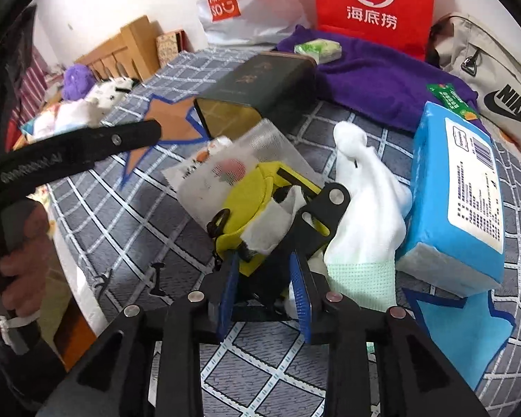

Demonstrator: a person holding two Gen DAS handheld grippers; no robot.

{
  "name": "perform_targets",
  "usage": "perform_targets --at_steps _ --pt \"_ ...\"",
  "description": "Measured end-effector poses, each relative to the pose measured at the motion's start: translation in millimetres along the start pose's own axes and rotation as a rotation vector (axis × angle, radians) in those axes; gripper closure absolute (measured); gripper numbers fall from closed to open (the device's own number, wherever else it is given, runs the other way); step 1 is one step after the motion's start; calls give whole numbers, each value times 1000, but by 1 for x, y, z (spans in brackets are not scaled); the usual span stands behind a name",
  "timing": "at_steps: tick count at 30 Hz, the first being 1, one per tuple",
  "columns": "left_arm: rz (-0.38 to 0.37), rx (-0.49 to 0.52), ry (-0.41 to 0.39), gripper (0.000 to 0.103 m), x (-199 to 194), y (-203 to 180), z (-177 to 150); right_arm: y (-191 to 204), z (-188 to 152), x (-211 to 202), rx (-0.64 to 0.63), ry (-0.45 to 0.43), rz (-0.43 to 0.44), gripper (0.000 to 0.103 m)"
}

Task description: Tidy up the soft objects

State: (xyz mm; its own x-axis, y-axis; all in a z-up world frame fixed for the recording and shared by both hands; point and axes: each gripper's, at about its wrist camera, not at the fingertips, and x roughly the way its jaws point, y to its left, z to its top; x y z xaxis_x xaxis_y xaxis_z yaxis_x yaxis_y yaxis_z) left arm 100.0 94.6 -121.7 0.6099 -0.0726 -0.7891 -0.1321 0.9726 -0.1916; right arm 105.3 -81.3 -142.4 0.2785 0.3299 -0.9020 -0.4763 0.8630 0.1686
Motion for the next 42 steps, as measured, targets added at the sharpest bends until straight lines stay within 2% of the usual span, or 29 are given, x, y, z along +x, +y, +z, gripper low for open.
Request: perform_targets --at_steps 3,4,5,9,12,16,25,28,30,36,42 --pt "-1 -10 -2 30 0 3 1 4 -1 -9 -16 -8 -87 71" --pt "-3 -12 -1 30 0 4 0 5 -2 -12 -27 -14 -100 67" --pt "-5 -14 0 30 1 4 0 5 -1 -11 -39 -12 -99 58" --pt "-14 -7 9 30 4 3 -2 2 4 -12 -50 -24 -156 58" --pt "-16 -7 5 30 3 5 -2 -2 5 -27 -48 -52 -111 58" --pt "-24 -17 0 30 3 9 -1 -21 6 -39 28 -94 -79 58" --pt "-24 -18 20 30 12 10 -2 -30 20 10 77 -8 -51 58" --pt "-22 -22 23 30 13 11 -1 -31 19 12 79 -27 -14 69" --pt "-19 -23 26 30 15 11 0 -33 17 7 83 -34 20 94" --pt "-14 -3 36 30 16 4 -1 -40 12 -13 93 -98 74 99" --pt "-3 4 34 30 14 -2 0 -50 -4 -46 103 -147 55 100"
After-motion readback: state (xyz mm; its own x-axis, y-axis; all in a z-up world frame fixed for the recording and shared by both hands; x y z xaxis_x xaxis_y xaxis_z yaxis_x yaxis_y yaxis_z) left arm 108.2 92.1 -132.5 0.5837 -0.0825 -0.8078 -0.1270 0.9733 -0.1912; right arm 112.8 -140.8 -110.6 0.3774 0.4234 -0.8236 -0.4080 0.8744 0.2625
